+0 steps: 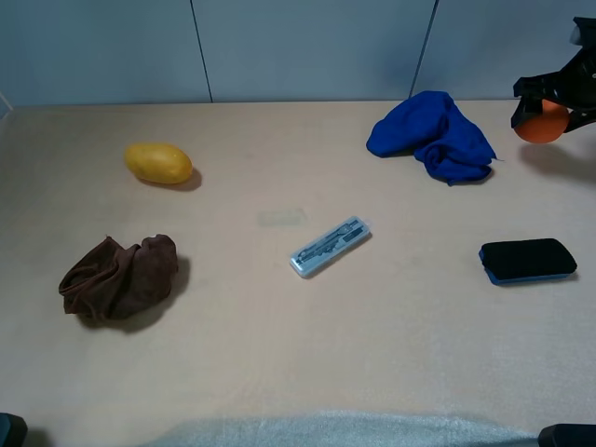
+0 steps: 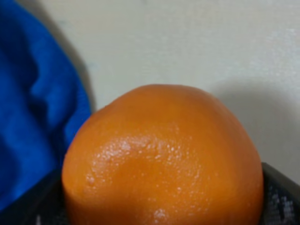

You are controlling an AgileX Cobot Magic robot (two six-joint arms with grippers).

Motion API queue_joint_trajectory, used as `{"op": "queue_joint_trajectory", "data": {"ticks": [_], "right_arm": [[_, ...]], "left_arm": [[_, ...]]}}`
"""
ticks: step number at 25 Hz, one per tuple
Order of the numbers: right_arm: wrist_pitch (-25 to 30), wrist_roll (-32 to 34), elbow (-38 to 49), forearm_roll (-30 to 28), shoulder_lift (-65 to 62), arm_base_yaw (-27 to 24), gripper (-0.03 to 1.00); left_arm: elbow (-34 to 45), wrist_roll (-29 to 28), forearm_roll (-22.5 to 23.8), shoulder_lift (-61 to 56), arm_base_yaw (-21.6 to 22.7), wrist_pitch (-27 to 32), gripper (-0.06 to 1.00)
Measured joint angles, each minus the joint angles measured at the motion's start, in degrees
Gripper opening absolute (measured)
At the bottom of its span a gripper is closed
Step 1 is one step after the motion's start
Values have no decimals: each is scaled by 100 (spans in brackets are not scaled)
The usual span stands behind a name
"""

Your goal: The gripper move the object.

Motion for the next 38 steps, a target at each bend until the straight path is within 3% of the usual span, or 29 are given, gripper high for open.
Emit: {"op": "queue_joint_trajectory", "data": {"ticks": [6, 17, 31, 34, 38], "right_arm": [[-367, 0, 0, -6, 12, 0, 55], [-23, -137, 0, 234, 301, 7, 55], [-120, -193, 0, 281, 478, 7, 56], [-152, -193, 0, 262, 478, 7, 65], [-203, -193, 0, 252, 478, 7, 69]], "left_arm": [[0, 0, 0, 0, 0, 0, 99], [0, 0, 0, 0, 0, 0, 99], [0, 0, 0, 0, 0, 0, 99], [0, 0, 0, 0, 0, 0, 99], [0, 0, 0, 0, 0, 0, 99]]}}
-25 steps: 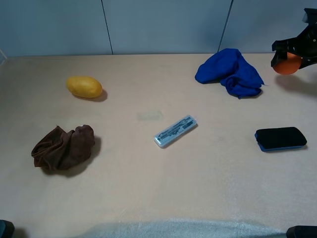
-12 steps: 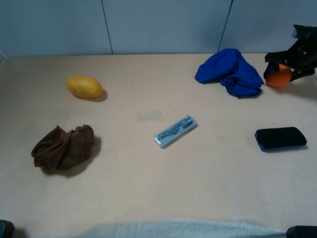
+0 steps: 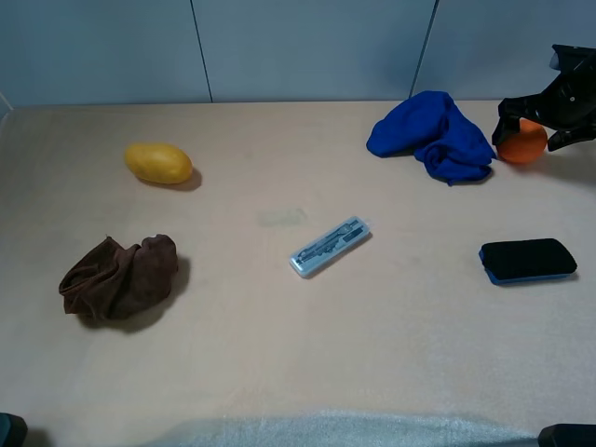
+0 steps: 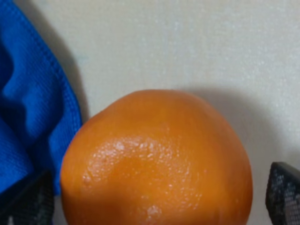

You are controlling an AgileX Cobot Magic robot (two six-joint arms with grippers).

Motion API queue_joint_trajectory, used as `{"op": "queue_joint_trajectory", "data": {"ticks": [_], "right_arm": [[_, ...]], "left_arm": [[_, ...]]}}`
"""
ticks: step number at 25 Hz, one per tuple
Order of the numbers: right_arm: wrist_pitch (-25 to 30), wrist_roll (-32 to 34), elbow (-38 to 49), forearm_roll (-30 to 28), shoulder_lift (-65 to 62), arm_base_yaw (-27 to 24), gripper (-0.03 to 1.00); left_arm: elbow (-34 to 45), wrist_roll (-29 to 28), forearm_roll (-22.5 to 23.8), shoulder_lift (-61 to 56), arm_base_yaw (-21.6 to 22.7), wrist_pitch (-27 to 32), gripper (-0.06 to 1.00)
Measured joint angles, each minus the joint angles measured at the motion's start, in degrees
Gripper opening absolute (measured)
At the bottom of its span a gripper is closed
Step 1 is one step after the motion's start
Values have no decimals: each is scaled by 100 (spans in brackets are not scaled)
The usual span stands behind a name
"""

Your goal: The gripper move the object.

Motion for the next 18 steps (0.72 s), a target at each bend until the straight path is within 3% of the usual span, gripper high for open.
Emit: {"op": "queue_joint_trajectory", "data": {"ticks": [11, 18], "right_arm": [[182, 0, -5, 0, -316, 0, 69], [810, 0, -22, 21, -707, 0, 69]], "left_arm": [[0, 0, 0, 0, 0, 0, 99], [0, 0, 0, 0, 0, 0, 99]]}}
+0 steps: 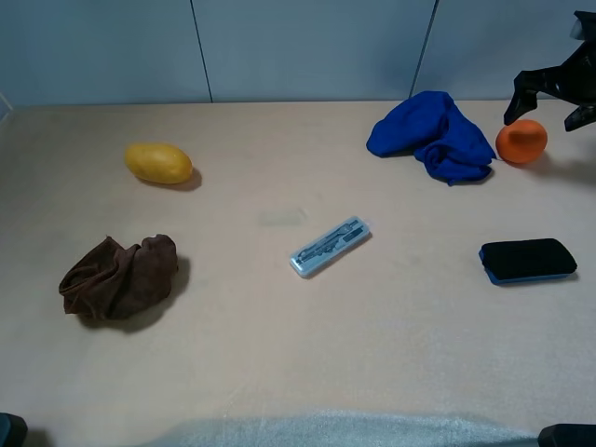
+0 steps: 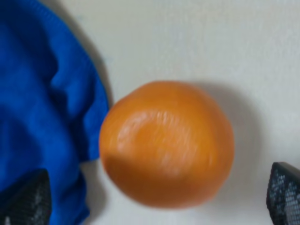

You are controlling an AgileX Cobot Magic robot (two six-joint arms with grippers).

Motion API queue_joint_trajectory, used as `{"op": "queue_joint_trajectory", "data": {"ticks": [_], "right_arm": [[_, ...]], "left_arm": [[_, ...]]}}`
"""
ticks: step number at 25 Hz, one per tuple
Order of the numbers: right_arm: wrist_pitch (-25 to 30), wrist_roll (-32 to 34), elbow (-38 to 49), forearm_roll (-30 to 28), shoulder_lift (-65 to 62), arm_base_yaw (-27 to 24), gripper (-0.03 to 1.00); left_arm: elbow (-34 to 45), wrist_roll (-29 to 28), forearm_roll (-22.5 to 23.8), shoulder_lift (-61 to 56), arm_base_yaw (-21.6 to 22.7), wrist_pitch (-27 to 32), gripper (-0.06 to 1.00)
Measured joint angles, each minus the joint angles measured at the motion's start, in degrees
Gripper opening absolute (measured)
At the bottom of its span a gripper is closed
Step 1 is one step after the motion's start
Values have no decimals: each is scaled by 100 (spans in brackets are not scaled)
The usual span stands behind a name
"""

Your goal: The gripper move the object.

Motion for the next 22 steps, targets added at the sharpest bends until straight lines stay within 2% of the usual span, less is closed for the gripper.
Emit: {"op": "queue_joint_trajectory", "data": {"ticks": [8, 17, 22], "right_arm": [[1079, 12, 0, 192, -342, 0, 69], [2033, 241, 0, 196, -886, 17, 69], [2400, 480, 0, -164, -1250, 266, 69]], "left_arm": [[0, 0, 0, 0, 0, 0, 99], [0, 0, 0, 0, 0, 0, 99], [0, 0, 0, 0, 0, 0, 99]]}}
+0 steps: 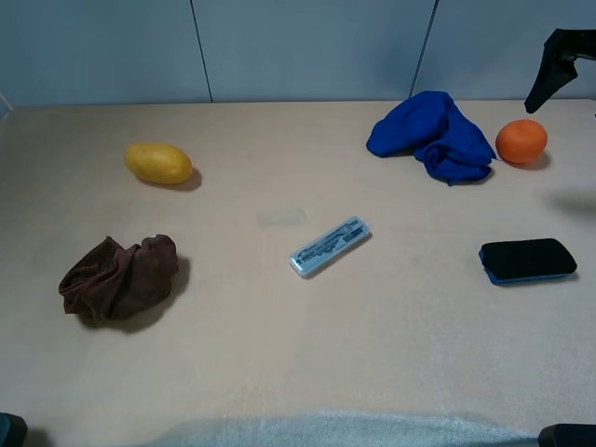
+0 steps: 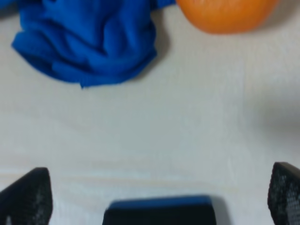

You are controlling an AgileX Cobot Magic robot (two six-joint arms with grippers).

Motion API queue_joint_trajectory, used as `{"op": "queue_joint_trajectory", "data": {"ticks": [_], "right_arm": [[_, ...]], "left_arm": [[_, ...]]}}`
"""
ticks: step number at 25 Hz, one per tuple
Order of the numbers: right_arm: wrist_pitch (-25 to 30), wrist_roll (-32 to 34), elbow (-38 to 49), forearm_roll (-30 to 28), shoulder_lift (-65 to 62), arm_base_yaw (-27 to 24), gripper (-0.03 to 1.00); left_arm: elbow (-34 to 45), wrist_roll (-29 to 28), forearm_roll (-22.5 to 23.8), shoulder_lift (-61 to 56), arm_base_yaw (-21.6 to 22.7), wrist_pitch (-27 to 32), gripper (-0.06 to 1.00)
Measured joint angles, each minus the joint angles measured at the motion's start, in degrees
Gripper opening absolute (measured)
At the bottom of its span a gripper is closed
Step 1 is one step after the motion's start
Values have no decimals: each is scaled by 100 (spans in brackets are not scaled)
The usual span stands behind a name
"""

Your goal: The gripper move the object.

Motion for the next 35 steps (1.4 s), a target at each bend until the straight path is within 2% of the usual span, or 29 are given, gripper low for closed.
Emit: {"op": "queue_joint_trajectory", "data": {"ticks": [6, 20, 35], "right_arm": [[32, 292, 91, -411, -542, 447, 69], [44, 693, 1444, -431, -2637, 1194, 69], [58, 764, 3124, -453, -5486, 1221, 69]], "left_arm": [[0, 0, 0, 0, 0, 0, 99], [0, 0, 0, 0, 0, 0, 99], [0, 0, 0, 0, 0, 0, 99]]}}
